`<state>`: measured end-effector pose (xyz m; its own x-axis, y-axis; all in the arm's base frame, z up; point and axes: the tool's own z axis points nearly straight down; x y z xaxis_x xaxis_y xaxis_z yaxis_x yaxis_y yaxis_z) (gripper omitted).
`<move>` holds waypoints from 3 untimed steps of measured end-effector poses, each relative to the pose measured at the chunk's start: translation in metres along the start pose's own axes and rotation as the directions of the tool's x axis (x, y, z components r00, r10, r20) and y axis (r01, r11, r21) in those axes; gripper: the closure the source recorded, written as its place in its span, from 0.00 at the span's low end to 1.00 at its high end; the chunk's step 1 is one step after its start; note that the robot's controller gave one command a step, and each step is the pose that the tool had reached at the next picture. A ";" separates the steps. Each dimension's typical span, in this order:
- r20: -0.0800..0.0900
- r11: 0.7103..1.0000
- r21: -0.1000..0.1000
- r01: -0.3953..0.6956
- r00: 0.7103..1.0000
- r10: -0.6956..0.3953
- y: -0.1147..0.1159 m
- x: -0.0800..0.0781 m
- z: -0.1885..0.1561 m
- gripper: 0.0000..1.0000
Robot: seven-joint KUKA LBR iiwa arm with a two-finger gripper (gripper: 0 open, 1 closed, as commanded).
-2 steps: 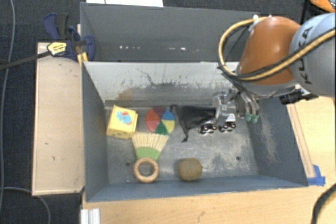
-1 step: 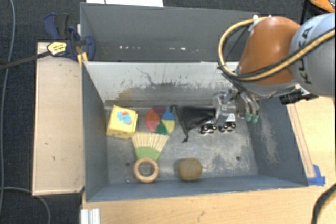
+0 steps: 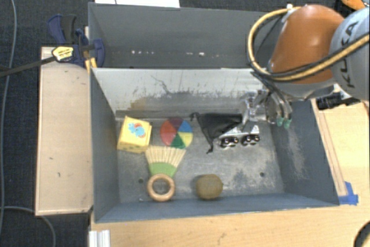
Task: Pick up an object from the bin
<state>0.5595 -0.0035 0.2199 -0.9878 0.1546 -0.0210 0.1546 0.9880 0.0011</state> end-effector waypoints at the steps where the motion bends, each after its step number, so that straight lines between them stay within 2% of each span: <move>1: 0.005 1.000 -0.001 -0.009 1.000 0.009 0.000 -0.002 -0.024 1.00; 2: 0.006 0.990 0.001 0.138 0.990 -0.138 0.008 0.019 -0.062 1.00; 3: 0.006 0.982 0.000 0.190 0.982 -0.190 0.010 0.025 -0.071 1.00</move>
Offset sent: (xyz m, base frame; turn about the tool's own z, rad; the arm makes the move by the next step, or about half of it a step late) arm -0.0385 0.0221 0.0873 -0.2237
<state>0.5349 0.0107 0.2906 -0.9990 -0.0356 -0.0268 -0.0356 0.9994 -0.0031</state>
